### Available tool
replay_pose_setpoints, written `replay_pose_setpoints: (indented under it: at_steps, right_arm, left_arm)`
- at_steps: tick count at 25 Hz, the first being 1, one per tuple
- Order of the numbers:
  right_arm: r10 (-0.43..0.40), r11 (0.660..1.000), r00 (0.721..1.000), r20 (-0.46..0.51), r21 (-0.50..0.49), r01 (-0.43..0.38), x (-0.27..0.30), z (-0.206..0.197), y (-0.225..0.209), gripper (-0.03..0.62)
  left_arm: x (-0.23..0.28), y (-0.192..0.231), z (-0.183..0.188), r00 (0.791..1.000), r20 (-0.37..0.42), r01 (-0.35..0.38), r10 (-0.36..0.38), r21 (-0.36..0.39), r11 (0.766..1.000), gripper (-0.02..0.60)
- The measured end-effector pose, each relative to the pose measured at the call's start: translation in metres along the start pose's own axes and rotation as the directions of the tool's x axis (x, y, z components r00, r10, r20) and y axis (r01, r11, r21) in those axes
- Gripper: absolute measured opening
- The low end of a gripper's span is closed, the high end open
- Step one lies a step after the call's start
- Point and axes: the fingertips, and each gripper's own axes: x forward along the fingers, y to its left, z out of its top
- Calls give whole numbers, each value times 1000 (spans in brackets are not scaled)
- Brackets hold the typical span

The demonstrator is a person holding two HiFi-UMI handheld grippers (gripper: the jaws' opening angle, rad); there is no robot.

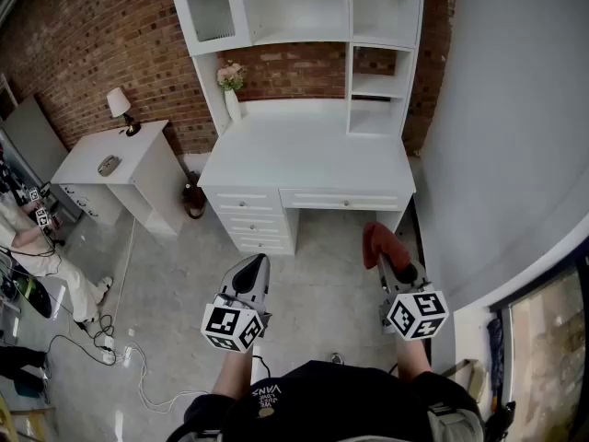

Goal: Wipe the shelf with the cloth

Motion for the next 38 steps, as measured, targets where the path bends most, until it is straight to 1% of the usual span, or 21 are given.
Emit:
replay_pose_setpoints:
  at_steps: [5,11,15,19,23,27,31,38]
  right_arm:
    - [20,1000,1000,3,7,-20,8,1,-11,86]
    - [76,997,997,-13,7,-76,24,4,-35,87]
    - [113,993,993,-27,14,-113,33,1,-49,87]
    - [119,993,992,-33,16,-119,49,3,-62,87]
    - [104,994,994,-43,28,-103,69,-1,-66,87]
    - [72,997,996,-49,28,-71,100,-5,-70,87]
    - [39,999,998,-39,27,-38,134,0,-62,87]
    - [-45,999,999,-8,30,45,193,15,-41,87]
  left_arm:
    - [14,-1,-2,1000,2,-14,14,-2,1000,8]
    - [42,-14,-5,999,16,-39,39,-3,999,8]
    - [55,-21,-11,997,28,-71,72,-18,997,8]
    - [66,-20,-20,996,13,-84,85,-35,996,8]
    - [80,0,-24,996,11,-86,87,-55,995,8]
    - [103,23,-27,999,14,-52,53,-58,997,8]
    - [129,61,-27,1000,7,-16,17,-64,998,8]
    - [181,121,-10,994,-1,107,-107,-47,993,6]
